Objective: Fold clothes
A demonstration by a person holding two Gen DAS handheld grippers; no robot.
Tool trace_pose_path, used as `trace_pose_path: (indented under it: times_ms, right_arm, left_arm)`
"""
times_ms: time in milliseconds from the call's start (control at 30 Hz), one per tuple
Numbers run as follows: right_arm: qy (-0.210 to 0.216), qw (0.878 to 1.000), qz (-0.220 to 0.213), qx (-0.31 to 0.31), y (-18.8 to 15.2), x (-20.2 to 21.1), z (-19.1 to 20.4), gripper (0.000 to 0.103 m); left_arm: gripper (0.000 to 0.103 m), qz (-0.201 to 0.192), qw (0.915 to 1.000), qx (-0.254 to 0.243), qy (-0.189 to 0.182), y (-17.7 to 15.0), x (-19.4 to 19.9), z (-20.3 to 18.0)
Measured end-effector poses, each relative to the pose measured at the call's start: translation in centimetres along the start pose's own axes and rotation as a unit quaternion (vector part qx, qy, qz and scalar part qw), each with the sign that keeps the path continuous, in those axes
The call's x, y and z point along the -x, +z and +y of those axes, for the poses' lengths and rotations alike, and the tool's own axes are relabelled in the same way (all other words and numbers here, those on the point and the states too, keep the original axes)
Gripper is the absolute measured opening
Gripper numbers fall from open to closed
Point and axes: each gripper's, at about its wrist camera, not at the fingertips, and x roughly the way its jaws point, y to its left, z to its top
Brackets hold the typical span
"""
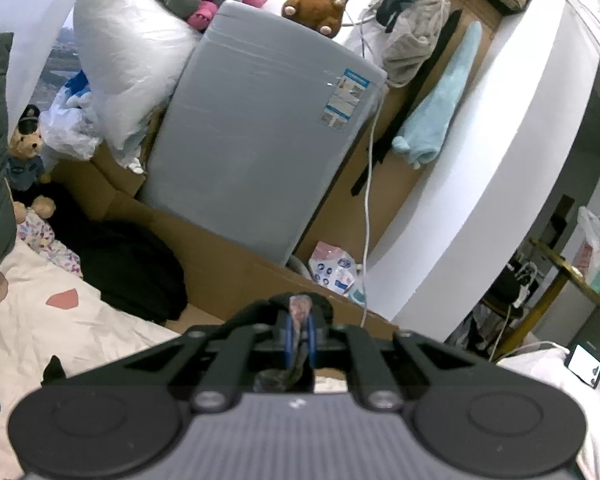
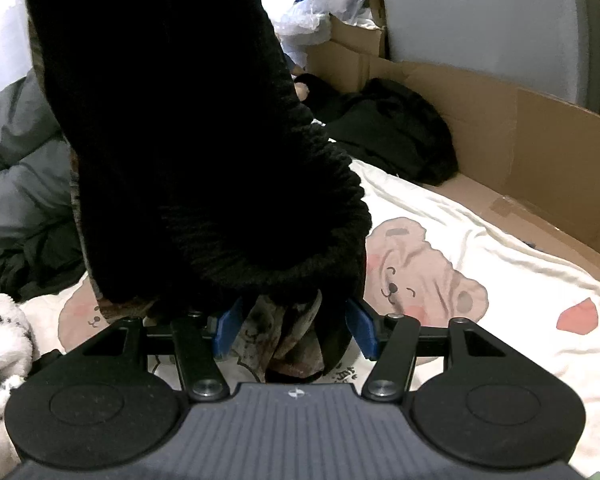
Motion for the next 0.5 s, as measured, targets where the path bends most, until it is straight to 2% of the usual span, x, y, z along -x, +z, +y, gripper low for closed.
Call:
trace_pose_path:
  times_ms: [133, 167, 200, 267, 367, 500]
  right_arm:
    - [-0.004, 1.000, -0.005, -0.009, 0.3, -0.6, -0.3, 0.059]
    - [0.004, 1.000, -0.009, -0.012, 0.3, -0.5, -0.5, 0.045]
    - [0.010, 1.000, -0.012, -0.014, 0.3, -0.4, -0.7, 0.022]
    - [0.012, 1.000, -0.009, -0.013, 0.5, -0.3, -1.0, 0.016]
    - [0.019, 1.000, -0.020, -0.012, 0.9, 0.7, -1.6, 0.013]
    - [-0.005, 0.999, -0.050, 0.002, 2.3, 3.4, -2.5, 0.011]
  left_arm:
    - [0.008, 0.002, 1.0000, 0.002, -0.002, -0.1, 0.0, 0.2]
    - [0.008, 0.002, 1.0000, 0.003, -0.001, -0.1, 0.0, 0.3]
    - [0.008, 0.001, 1.0000, 0.002, 0.000, 0.0, 0.1, 0.3]
    - [0.008, -0.003, 1.0000, 0.002, 0.003, 0.1, 0.4, 0.5]
    - [0.008, -0.013, 0.9999, 0.008, 0.008, 0.4, 0.8, 1.0]
    - [0.008, -0.029, 0.9994, 0.011, 0.015, 1.0, 1.6, 1.3]
